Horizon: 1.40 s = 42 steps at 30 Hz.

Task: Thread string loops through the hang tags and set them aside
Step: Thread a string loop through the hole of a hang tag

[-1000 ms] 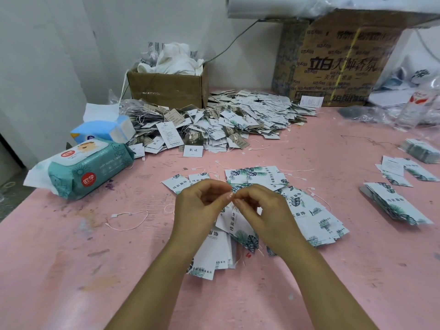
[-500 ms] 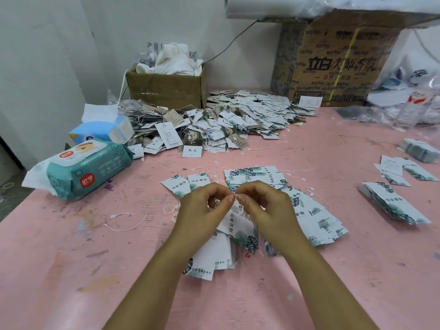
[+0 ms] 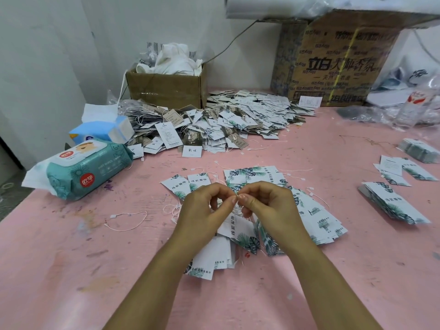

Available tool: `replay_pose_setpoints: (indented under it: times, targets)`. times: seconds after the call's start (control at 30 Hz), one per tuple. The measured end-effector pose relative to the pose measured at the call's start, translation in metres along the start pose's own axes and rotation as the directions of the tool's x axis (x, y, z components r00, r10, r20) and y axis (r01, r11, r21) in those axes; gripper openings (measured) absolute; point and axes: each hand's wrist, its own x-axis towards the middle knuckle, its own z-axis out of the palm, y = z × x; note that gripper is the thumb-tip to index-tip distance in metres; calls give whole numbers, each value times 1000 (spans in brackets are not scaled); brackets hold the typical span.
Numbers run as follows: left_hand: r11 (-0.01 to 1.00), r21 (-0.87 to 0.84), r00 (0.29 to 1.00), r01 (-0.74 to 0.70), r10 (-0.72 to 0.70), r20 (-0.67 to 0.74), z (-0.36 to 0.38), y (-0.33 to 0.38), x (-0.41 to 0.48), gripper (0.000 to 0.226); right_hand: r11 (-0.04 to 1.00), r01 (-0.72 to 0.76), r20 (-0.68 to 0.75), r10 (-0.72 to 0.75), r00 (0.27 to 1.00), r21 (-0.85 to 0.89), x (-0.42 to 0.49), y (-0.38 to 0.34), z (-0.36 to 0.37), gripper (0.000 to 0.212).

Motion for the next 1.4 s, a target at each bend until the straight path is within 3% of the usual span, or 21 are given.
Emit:
replay_pose_setpoints:
  times: [0.37, 0.5, 0.63, 0.93, 1.27, 1.4]
  targets:
    - [996, 56, 996, -69, 67, 53, -3, 0, -1, 21, 998, -48, 43, 46, 998, 45, 0, 1, -5, 17]
    - [998, -33, 995, -59, 62, 84, -5, 0, -1, 21, 996, -53, 83, 47, 995, 78, 0, 1, -8, 19]
    - [994, -105, 997, -23, 30, 69, -5, -1, -1, 23, 987, -86, 130, 69, 989, 132, 0, -1, -6, 3]
    - [984, -177, 999, -8, 16, 48, -4, 0, -2, 20, 959, -163, 216, 113, 970, 230, -2, -1, -9, 4]
    - [992, -127, 995, 21, -9, 96, -7, -2, 0, 25, 972, -156, 185, 123, 975, 178, -1, 1, -6, 2]
    - [993, -120, 999, 20, -17, 33, -4, -1, 0, 22, 969, -130, 184, 91, 979, 209, -2, 1, -4, 4]
